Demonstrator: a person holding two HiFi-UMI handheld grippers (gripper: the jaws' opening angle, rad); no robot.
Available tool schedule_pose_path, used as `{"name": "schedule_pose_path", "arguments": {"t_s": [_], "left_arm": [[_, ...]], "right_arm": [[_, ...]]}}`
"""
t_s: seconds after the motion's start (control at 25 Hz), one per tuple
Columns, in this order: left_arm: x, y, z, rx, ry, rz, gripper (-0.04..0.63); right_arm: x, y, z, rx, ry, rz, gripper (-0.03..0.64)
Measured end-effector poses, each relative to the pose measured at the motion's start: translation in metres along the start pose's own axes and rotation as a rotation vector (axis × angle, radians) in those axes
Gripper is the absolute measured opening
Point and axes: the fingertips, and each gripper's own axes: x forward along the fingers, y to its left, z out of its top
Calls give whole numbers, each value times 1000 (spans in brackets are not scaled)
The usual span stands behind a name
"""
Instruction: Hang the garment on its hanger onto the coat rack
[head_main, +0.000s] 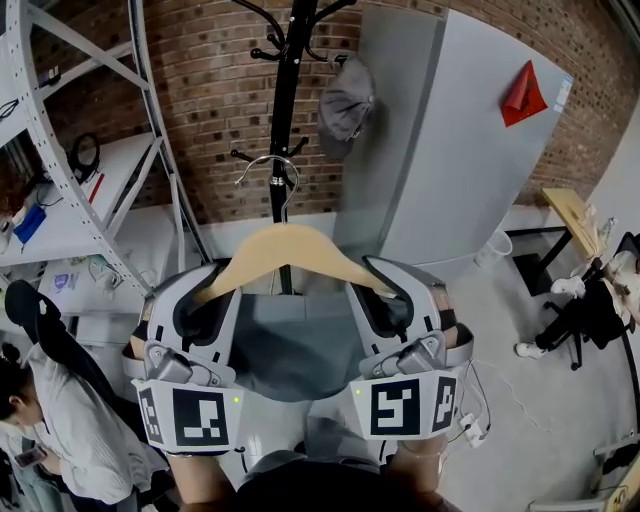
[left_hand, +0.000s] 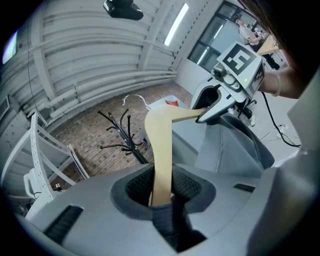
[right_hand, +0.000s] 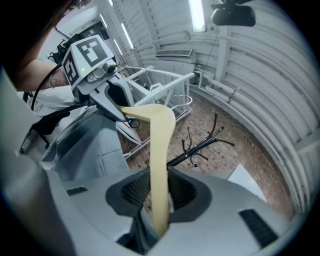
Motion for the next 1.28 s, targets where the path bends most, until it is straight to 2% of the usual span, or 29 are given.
{"name": "schedule_pose_path", "arguments": {"t_s": [0.72,1.28], "left_arm": [[155,52,-34,20,26,29,101],[231,83,-59,13,81,90,101]], "right_arm": [[154,-53,-55,16,-38,81,106],[243,-83,-75,-1,-109,95,106]]}}
